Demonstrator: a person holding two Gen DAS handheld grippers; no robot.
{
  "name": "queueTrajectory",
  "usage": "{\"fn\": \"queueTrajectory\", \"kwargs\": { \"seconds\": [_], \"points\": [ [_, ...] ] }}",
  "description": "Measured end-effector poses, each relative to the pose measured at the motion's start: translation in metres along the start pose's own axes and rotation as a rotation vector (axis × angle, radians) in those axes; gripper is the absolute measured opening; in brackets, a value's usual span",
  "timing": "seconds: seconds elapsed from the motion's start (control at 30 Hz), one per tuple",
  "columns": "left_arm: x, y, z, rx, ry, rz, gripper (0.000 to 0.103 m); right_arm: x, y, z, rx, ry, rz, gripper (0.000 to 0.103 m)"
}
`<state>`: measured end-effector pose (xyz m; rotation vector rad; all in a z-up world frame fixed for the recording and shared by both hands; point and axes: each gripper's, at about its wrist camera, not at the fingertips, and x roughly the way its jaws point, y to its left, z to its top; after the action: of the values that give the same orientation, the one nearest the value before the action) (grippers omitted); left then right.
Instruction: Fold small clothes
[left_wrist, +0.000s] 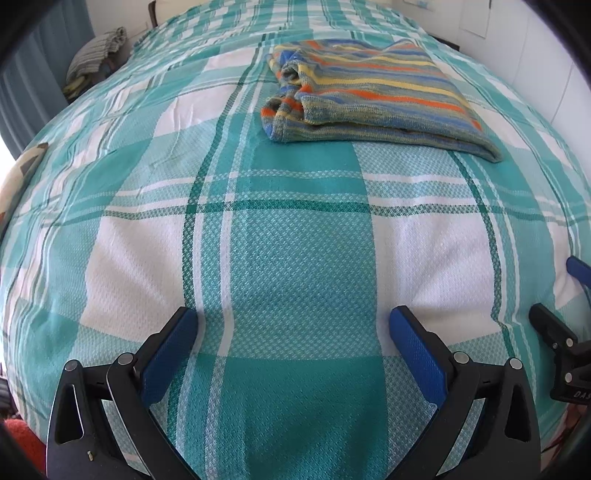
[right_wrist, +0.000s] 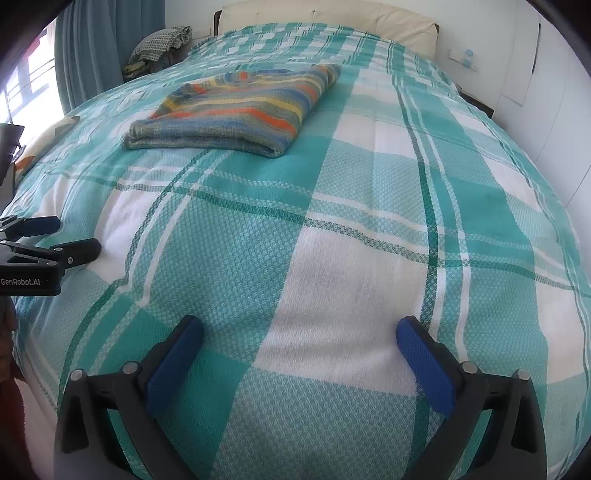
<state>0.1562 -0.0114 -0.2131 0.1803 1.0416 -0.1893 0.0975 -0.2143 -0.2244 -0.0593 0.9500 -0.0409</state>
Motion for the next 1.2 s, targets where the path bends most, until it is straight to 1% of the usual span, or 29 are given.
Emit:
{"fn": "queueTrajectory", "kwargs": {
  "seconds": [0.3,0.53,0.87,0.9,0.93,0.97,1.0,1.03,1.07,1.1,1.13,1.2],
  "points": [
    [-0.001,-0.002,-0.001,0.023,-0.022,0.006,0.102,0.001,0.002,0.001,-0.007,0.011,-0.014,0.103],
    [-0.001,-0.003,-0.001,0.027,-0.026,0.010,0.102,0.002,0.004,0.002,-0.011,0.019,-0.030,0.103],
    [-0.002,-0.003,0.001,0.027,-0.021,0.004,0.102,0.002,0.004,0.003,-0.010,0.018,-0.029,0.103],
    [-0.004,-0.001,0.003,0.021,-0.004,-0.013,0.102,0.002,0.004,0.003,-0.009,0.019,-0.029,0.103],
    [-0.006,0.004,0.008,0.014,0.029,-0.048,0.102,0.001,0.003,0.003,0.001,0.025,-0.023,0.103],
    [-0.010,0.011,0.016,-0.001,0.061,-0.102,0.101,-0.001,0.000,0.006,0.024,0.044,-0.008,0.103],
    [-0.017,0.024,0.024,-0.043,0.054,-0.169,0.101,-0.004,-0.004,0.010,0.047,0.076,0.016,0.103],
    [-0.023,0.040,0.034,-0.106,0.022,-0.236,0.101,-0.008,-0.009,0.016,0.065,0.101,0.054,0.103],
    [-0.028,0.056,0.046,-0.167,-0.009,-0.287,0.101,-0.014,-0.015,0.023,0.090,0.095,0.108,0.102],
    [-0.028,0.071,0.063,-0.213,-0.033,-0.320,0.101,-0.021,-0.025,0.032,0.127,0.055,0.161,0.102],
    [-0.025,0.082,0.081,-0.242,-0.041,-0.340,0.101,-0.026,-0.034,0.045,0.163,0.005,0.187,0.102],
    [-0.008,0.093,0.123,-0.256,-0.031,-0.371,0.101,-0.023,-0.050,0.078,0.216,-0.064,0.215,0.102]
  ]
}}
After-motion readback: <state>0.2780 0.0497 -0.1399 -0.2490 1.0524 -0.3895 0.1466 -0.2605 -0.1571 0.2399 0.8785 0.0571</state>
